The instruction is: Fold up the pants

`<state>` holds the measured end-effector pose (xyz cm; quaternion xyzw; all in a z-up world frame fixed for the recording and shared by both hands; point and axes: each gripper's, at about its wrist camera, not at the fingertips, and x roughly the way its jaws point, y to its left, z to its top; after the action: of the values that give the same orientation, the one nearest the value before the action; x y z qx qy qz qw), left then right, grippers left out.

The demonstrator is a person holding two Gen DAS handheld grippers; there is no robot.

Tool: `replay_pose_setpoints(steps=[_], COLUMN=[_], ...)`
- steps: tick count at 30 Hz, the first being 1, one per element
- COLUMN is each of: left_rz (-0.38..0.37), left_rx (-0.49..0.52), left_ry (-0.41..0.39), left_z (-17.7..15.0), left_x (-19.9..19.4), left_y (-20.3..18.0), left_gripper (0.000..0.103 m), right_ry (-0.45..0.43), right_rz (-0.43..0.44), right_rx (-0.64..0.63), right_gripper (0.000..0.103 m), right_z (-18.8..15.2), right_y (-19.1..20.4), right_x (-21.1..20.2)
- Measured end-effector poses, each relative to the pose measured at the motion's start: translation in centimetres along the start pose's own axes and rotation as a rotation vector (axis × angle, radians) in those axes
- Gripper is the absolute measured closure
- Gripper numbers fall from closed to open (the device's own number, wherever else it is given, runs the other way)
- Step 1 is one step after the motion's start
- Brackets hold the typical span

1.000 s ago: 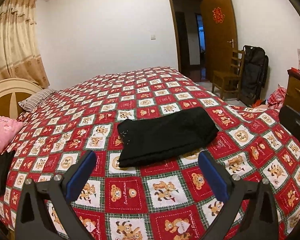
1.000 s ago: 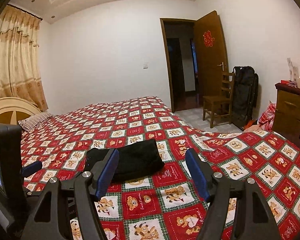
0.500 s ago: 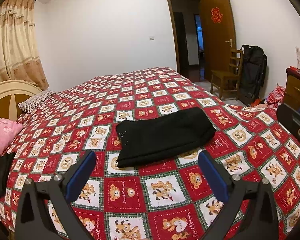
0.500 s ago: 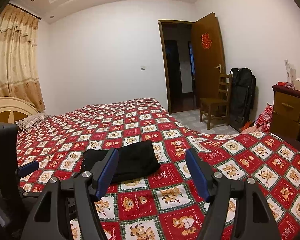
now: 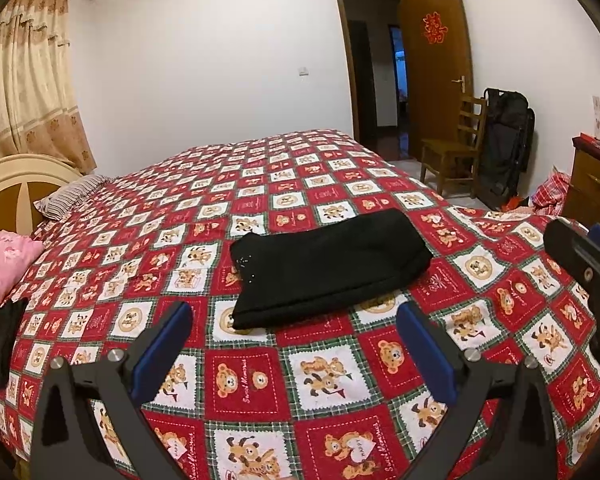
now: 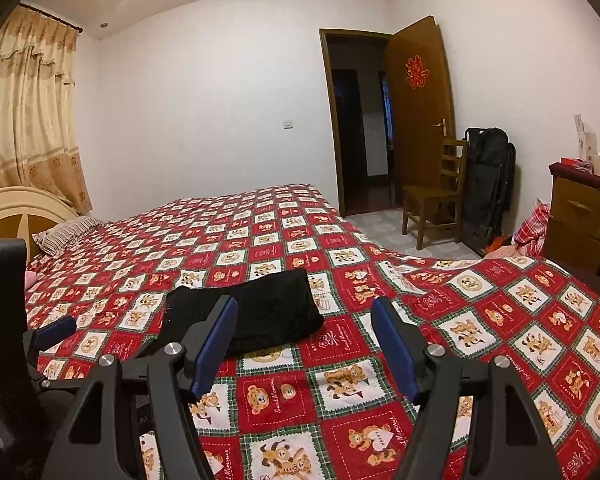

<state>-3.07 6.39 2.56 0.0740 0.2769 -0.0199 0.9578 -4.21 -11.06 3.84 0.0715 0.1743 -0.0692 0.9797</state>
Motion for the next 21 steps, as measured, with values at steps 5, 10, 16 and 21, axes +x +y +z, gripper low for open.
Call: replay_pose_setpoints(steps=[5,10,16,21], left_rz=[0.000,-0.001,-0.002,-0.004], left_rx=[0.003,0.002,0.002,0.001], left_ry=[0.004,0.002,0.004,0.006], left_z=[-0.02,-0.04,-0.11,-0.15], left_x=[0.05,0.08,0.14,0.19], left_y=[-0.03,-0.06,-0.08,-0.05], left_gripper=[0.000,0.000,0.000,0.000], right_ry=[0.000,0.001,0.002,0.003], right_rz=[-0.001,-0.002,-0.002,-0.001], right_rx=[0.001,0.003,0.003,0.005], right_gripper=[0.032,0.032,0.032,0.032], right_z=[0.01,-0.01,-0.07,-0.08], right_y=[0.01,-0.03,-0.08,-0.10], right_x=[-0.01,0.03,0.10,0.13])
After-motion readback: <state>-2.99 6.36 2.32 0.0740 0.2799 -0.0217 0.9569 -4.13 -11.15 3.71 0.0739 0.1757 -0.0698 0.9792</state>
